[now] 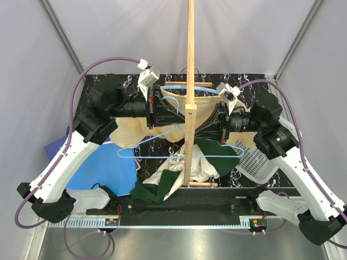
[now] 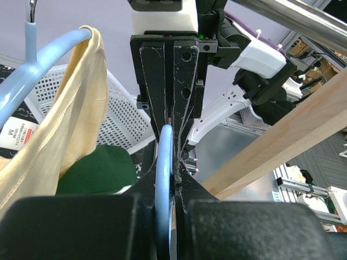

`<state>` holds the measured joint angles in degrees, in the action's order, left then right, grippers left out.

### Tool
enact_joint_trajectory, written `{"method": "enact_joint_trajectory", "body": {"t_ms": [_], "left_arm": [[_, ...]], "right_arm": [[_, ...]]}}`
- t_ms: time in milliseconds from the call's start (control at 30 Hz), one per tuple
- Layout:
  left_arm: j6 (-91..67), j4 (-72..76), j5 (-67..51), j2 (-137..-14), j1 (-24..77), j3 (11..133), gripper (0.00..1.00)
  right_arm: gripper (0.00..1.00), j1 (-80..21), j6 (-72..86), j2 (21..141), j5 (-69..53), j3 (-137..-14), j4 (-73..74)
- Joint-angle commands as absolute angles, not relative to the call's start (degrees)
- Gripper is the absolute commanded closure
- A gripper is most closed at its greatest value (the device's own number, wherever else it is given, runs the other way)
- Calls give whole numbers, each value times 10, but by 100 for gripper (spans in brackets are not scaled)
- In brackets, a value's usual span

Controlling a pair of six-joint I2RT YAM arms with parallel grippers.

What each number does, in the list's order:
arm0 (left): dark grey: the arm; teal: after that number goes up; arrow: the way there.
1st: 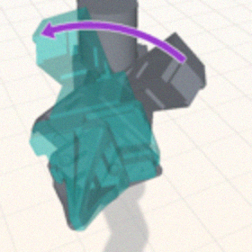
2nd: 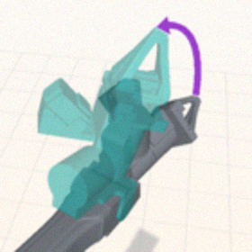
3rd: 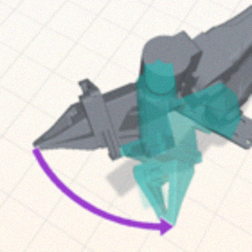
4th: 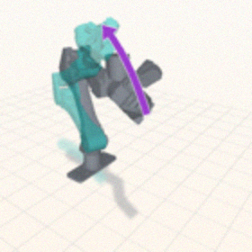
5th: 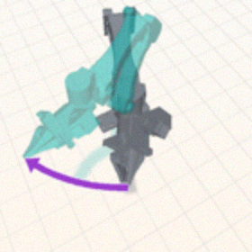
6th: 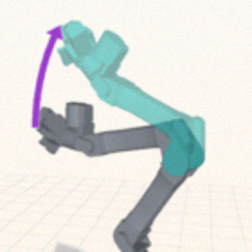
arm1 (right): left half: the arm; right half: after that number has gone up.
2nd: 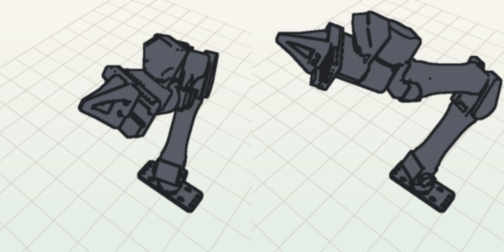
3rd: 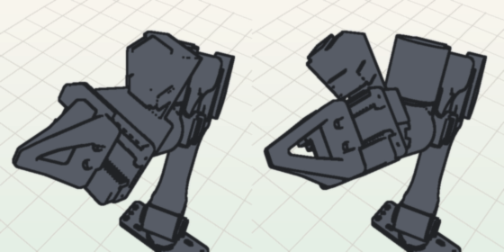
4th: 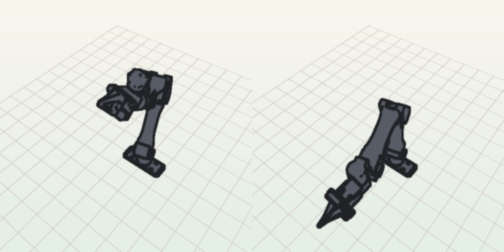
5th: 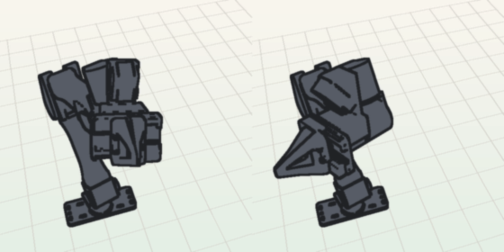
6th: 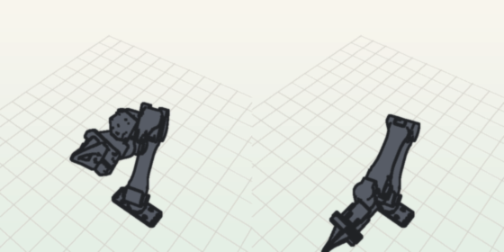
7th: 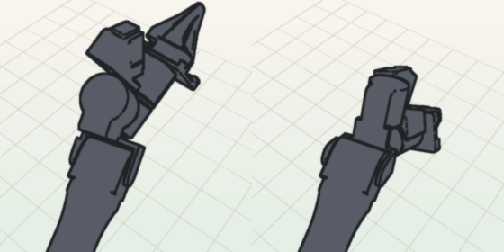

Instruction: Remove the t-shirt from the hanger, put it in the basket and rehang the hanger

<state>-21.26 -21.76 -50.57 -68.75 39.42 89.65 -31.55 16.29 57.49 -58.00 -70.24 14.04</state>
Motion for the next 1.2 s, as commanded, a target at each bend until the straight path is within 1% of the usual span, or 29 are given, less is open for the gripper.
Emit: {"method": "enact_joint_trajectory", "body": {"t_ms": [0,67,167,200,267,300,467,500,567,600,667,800,900,1033,1167], "left_arm": [[-239,-178,-505,-681,396,913,100],[-240,-178,-504,-678,396,910,99],[-237,-178,-503,-671,396,903,75],[-235,-178,-503,-669,396,901,61],[-230,-178,-501,-658,395,893,52],[-229,-178,-499,-656,395,889,42],[-201,-211,-476,-635,387,886,26],[-193,-231,-469,-627,383,887,15],[-172,-257,-439,-617,380,887,4],[-168,-283,-431,-612,377,888,1],[-164,-310,-405,-594,373,882,1],[-168,-338,-351,-560,370,867,1],[-177,-343,-327,-536,370,860,1],[-182,-348,-318,-531,369,871,1],[-182,-358,-319,-542,369,893,1]], "right_arm": [[100,-324,170,559,-556,-685,93],[100,-324,165,548,-543,-677,90],[100,-324,149,533,-521,-670,92],[100,-325,141,529,-516,-669,94],[100,-325,132,523,-508,-668,105],[100,-325,126,523,-508,-671,108],[100,-325,120,518,-486,-674,131],[100,-324,119,511,-483,-672,133],[100,-324,113,503,-469,-671,148],[100,-324,109,493,-463,-669,155],[100,-324,109,481,-441,-668,171],[100,-324,113,412,-409,-643,172],[100,-324,118,375,-355,-631,178],[100,-324,130,347,-309,-620,181],[100,-324,134,322,-287,-617,178]]}}
